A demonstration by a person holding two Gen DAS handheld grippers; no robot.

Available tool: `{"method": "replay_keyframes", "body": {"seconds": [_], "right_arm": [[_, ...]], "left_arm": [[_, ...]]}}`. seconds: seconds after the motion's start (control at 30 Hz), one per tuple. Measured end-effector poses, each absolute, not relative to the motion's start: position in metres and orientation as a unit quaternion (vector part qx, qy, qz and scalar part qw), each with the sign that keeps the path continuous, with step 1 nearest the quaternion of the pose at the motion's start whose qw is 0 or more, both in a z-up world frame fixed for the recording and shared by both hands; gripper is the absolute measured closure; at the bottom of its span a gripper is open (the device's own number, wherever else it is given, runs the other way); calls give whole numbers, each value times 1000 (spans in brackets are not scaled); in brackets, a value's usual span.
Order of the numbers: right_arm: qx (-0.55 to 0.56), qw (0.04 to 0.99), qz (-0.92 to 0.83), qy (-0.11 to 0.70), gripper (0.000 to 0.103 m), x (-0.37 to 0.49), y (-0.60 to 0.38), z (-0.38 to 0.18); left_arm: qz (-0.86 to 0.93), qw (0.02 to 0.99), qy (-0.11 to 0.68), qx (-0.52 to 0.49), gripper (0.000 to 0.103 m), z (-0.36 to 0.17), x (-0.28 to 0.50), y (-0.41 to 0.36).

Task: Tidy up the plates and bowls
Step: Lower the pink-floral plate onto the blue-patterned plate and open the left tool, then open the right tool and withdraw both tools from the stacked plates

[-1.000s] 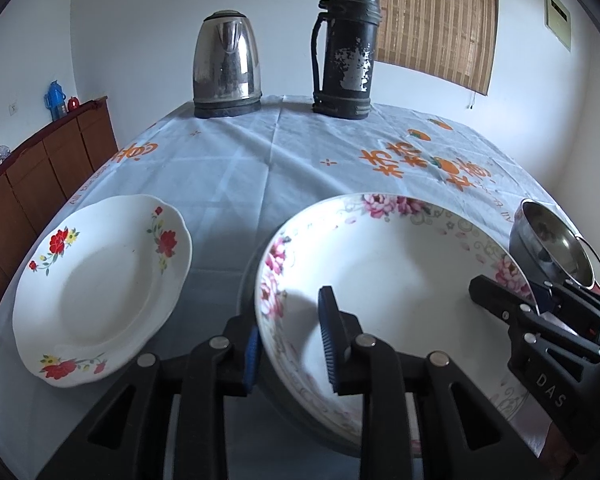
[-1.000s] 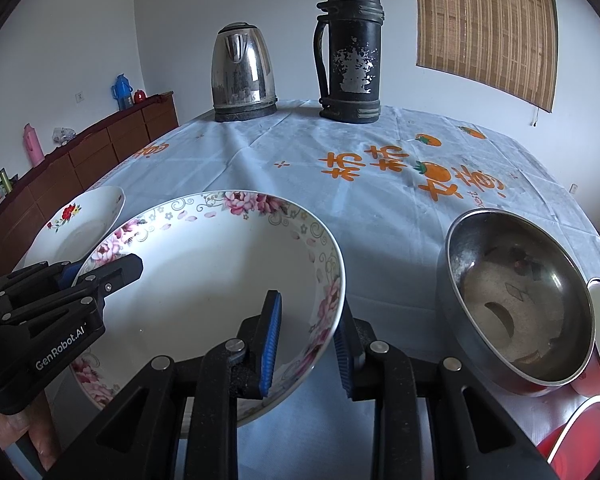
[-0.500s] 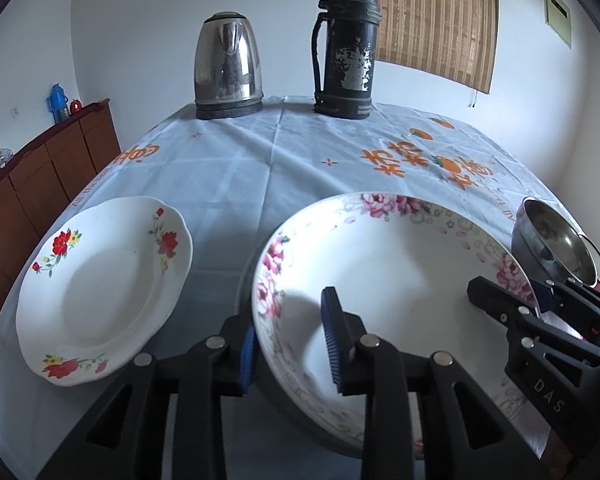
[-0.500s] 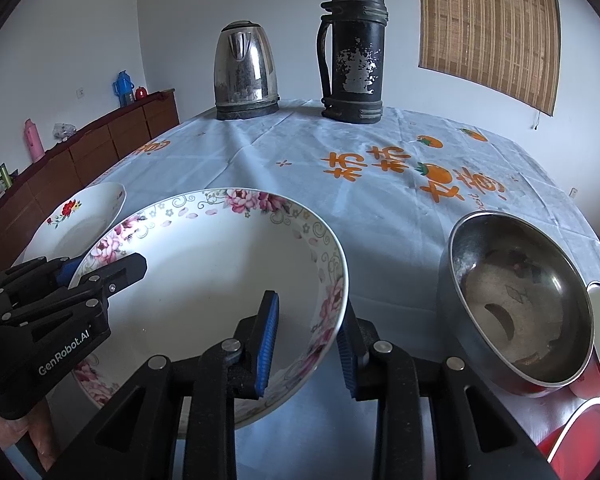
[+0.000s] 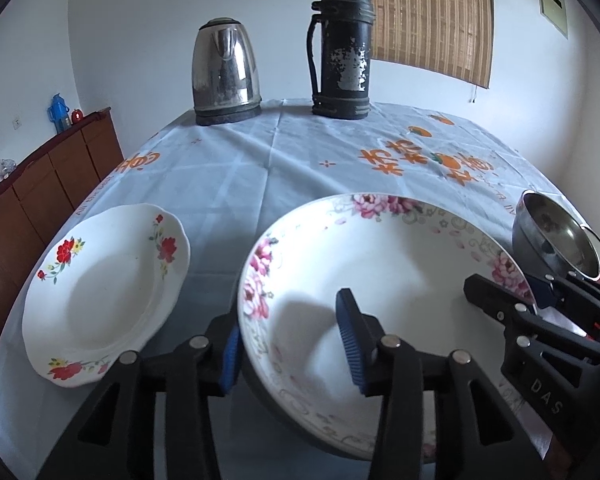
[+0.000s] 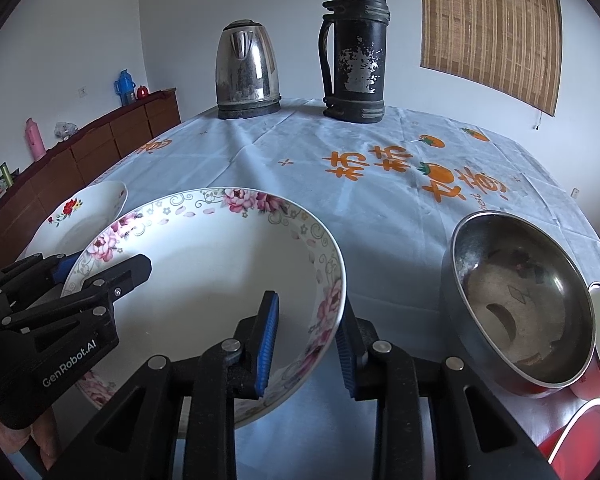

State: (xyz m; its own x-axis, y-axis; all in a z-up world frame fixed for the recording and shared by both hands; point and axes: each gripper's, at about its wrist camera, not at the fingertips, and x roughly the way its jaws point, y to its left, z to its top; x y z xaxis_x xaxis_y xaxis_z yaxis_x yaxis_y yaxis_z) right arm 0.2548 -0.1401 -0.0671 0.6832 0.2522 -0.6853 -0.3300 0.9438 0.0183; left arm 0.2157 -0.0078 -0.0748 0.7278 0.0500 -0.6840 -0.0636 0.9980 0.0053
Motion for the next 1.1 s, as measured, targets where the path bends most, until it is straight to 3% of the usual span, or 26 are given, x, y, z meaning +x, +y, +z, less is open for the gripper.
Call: {"method": "replay_keyframes", "body": {"seconds": [0.2, 0.3, 0.37, 0.5, 0.63, 1.1], "right_arm": [[-53, 916, 159, 365, 74, 254, -140, -67], [-53, 916, 160, 365, 74, 255, -140, -67], [-53, 916, 160, 365, 74, 255, -140, -67], [-55, 917, 156, 364, 78, 255, -141, -67], [-55, 917, 156, 364, 78, 255, -141, -67], [-53, 926, 165, 336, 79, 246, -142, -61]], "left_arm": [[41, 930, 365, 15, 47, -74, 214, -16], [44, 930, 362, 36, 38, -74, 213, -22], [62, 931, 353, 69, 23, -73, 211, -31], [76, 934, 328, 116, 21, -70, 205, -43], [73, 935, 335, 92, 12, -68, 207, -32], [98, 945, 309, -42, 3, -63, 194, 16]]}}
